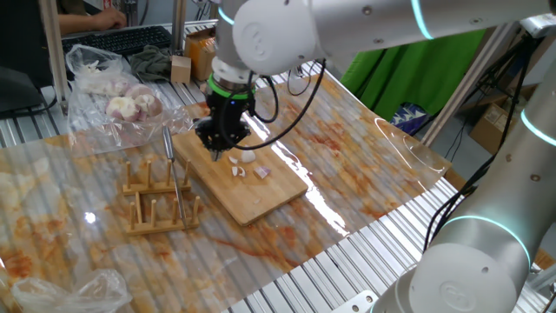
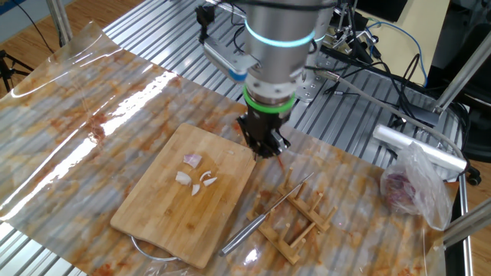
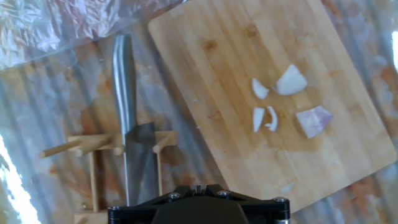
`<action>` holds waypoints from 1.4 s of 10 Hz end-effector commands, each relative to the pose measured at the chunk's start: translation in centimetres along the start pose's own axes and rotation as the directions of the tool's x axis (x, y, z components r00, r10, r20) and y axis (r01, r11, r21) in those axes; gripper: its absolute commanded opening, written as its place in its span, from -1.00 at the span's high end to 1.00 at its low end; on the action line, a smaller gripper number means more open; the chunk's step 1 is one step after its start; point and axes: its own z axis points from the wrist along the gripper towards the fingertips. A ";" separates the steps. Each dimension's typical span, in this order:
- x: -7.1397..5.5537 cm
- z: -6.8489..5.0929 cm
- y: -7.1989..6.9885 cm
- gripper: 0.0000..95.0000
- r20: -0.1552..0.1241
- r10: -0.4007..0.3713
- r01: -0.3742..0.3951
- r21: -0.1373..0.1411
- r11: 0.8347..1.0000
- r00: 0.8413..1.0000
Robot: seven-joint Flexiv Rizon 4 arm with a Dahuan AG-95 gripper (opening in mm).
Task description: Chop the onions
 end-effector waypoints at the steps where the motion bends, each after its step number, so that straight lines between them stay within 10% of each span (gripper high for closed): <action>1: 0.0 0.0 0.5 1.00 0.001 0.008 -0.008 0.003 1.000 1.000; 14: -0.4 3.2 2.8 1.00 0.001 0.031 -0.031 0.014 0.999 1.000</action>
